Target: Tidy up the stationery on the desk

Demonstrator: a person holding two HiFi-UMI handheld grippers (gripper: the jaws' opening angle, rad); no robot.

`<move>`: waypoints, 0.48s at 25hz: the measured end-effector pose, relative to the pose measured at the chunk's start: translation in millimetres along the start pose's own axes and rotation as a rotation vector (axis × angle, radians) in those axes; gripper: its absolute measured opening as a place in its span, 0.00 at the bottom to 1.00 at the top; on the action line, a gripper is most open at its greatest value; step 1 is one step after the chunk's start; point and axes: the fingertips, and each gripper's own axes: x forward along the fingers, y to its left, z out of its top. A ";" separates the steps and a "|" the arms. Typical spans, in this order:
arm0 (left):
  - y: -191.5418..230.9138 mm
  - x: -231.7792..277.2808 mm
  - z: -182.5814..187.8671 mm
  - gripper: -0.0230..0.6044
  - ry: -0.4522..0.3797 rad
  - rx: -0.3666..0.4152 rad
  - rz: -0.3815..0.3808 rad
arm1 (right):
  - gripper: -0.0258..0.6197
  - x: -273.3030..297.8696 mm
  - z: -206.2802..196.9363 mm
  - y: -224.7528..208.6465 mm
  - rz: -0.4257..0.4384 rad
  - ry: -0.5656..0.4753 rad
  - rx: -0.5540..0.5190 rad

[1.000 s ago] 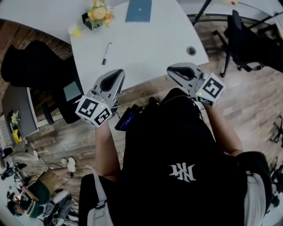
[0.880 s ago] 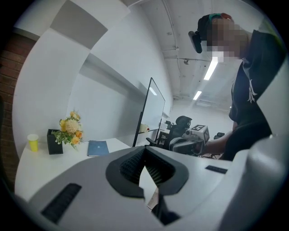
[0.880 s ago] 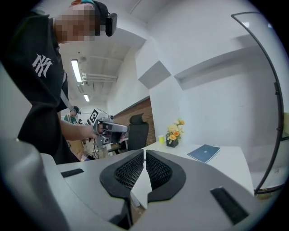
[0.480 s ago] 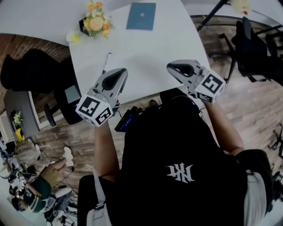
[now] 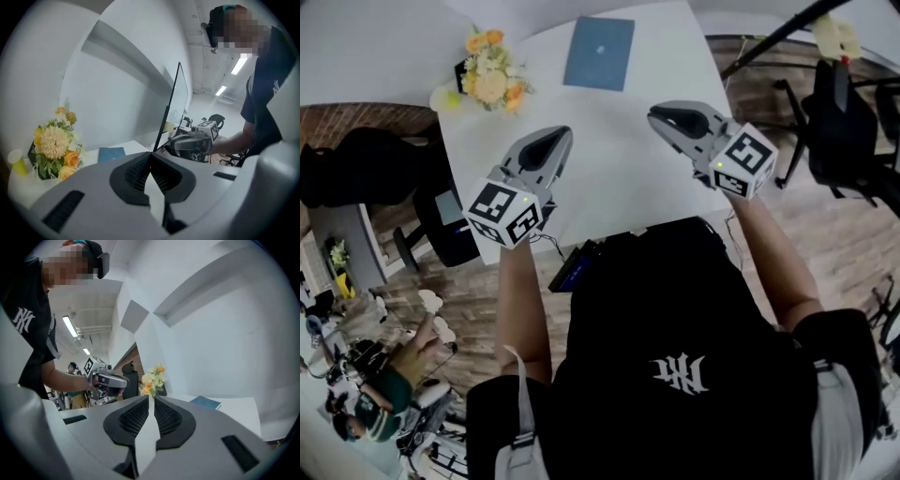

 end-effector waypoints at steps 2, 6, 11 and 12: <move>12.8 16.4 4.4 0.04 0.013 0.000 0.013 | 0.10 6.0 2.1 -24.0 -0.020 -0.012 0.022; 33.7 50.0 3.9 0.06 0.067 -0.010 0.026 | 0.10 13.8 -2.9 -65.4 -0.070 -0.037 0.111; 68.3 91.5 -8.8 0.14 0.134 -0.058 0.076 | 0.10 37.4 -15.1 -104.8 -0.099 -0.047 0.199; 75.1 97.4 -10.6 0.14 0.144 -0.062 0.092 | 0.10 42.1 -17.8 -109.6 -0.102 -0.051 0.216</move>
